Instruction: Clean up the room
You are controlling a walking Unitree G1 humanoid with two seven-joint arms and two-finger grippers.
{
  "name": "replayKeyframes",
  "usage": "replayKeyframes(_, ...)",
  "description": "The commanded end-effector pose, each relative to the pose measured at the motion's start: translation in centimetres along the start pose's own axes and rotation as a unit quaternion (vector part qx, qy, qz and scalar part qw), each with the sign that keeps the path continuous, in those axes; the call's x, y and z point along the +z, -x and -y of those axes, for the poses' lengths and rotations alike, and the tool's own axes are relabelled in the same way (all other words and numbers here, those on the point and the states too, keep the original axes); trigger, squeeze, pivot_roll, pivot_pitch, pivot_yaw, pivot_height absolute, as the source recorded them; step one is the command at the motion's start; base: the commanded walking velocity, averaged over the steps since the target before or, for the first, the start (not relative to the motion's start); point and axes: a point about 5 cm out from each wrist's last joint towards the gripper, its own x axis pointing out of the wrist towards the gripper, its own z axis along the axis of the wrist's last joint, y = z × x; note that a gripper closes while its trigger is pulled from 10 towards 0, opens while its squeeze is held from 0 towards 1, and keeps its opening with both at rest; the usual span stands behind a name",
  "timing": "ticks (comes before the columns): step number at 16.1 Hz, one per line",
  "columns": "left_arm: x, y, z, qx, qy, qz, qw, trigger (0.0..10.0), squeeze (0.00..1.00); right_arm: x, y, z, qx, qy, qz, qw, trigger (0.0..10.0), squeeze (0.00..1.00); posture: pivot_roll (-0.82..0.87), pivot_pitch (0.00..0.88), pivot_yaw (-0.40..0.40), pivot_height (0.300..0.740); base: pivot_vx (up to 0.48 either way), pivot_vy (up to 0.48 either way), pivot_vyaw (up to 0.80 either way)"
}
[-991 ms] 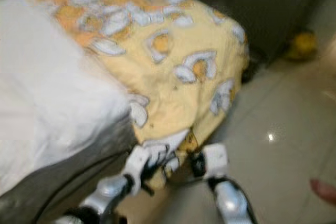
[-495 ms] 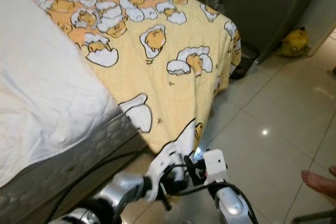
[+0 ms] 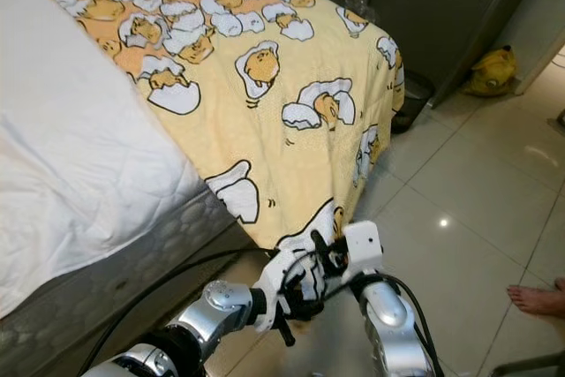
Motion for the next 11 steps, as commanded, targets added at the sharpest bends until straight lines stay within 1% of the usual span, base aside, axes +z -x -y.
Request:
replayKeyframes(1,0.1,-0.1,0.2,0.007,0.005,0.015,1.000,10.0,1.00,0.4,-0.2,0.7,-0.022,-0.016,0.007,1.000,10.0,0.00,-0.03,0.000,-0.032,0.740,0.000,0.000,0.00)
replayKeyframes(2,0.9,2.0,-2.6,0.087,0.011,0.058,0.994,10.0,1.00,1.3,-0.7,1.0,-0.033,-0.024,0.027,0.999,10.0,0.00,-0.02,0.000,-0.025,0.740,0.000,0.000,0.00)
replayKeyframes(3,1.8,3.9,-4.7,0.149,0.010,0.094,0.984,10.0,1.00,2.1,-1.1,1.2,-0.042,-0.030,0.041,0.998,10.0,0.00,0.00,0.000,-0.033,0.740,0.000,0.000,0.00)
replayKeyframes(4,2.5,5.3,-6.0,0.193,0.005,0.120,0.974,10.0,1.00,2.6,-1.2,1.3,-0.047,-0.035,0.051,0.997,10.0,0.00,0.01,0.000,-0.035,0.740,0.000,0.000,0.00)
replayKeyframes(5,2.9,6.1,-6.6,0.214,0.005,0.135,0.967,10.0,1.00,2.7,-1.2,1.3,-0.048,-0.037,0.054,0.997,10.0,0.00,0.02,0.000,-0.036,0.740,0.000,0.000,0.00)
replayKeyframes(6,4.0,8.4,-8.2,0.285,0.002,0.176,0.942,10.0,1.00,2.9,-1.3,1.4,-0.049,-0.036,0.060,0.996,10.0,0.00,0.04,0.000,-0.037,0.740,0.000,0.000,0.00)
replayKeyframes(7,4.6,10.5,-9.4,0.346,0.004,0.207,0.915,10.0,1.00,3.1,-1.2,1.5,-0.056,-0.034,0.067,0.996,10.0,0.00,0.05,0.000,-0.035,0.740,0.000,0.000,0.00)
replayKeyframes(8,4.9,12.4,-10.4,0.408,0.012,0.228,0.884,10.0,1.00,3.4,-1.2,1.7,-0.068,-0.036,0.077,0.994,10.0,0.00,0.05,0.000,-0.032,0.740,0.000,0.000,0.00)
replayKeyframes(9,5.1,13.5,-10.9,0.440,0.014,0.238,0.866,10.0,1.00,3.6,-1.2,1.8,-0.076,-0.037,0.082,0.993,10.0,0.00,0.05,0.000,-0.026,0.740,0.000,0.000,0.00)
replayKeyframes(10,5.6,15.7,-11.5,0.507,-0.010,0.249,0.825,10.0,0.00,4.1,-1.1,2.1,-0.093,-0.035,0.095,0.991,10.0,0.00,0.04,0.000,-0.021,0.740,0.000,0.000,0.00)
replayKeyframes(11,5.7,16.0,-11.7,0.516,-0.013,0.247,0.820,10.0,0.00,4.2,-1.1,2.2,-0.095,-0.033,0.096,0.990,10.0,0.00,0.04,0.000,-0.018,0.740,0.000,0.000,0.00)
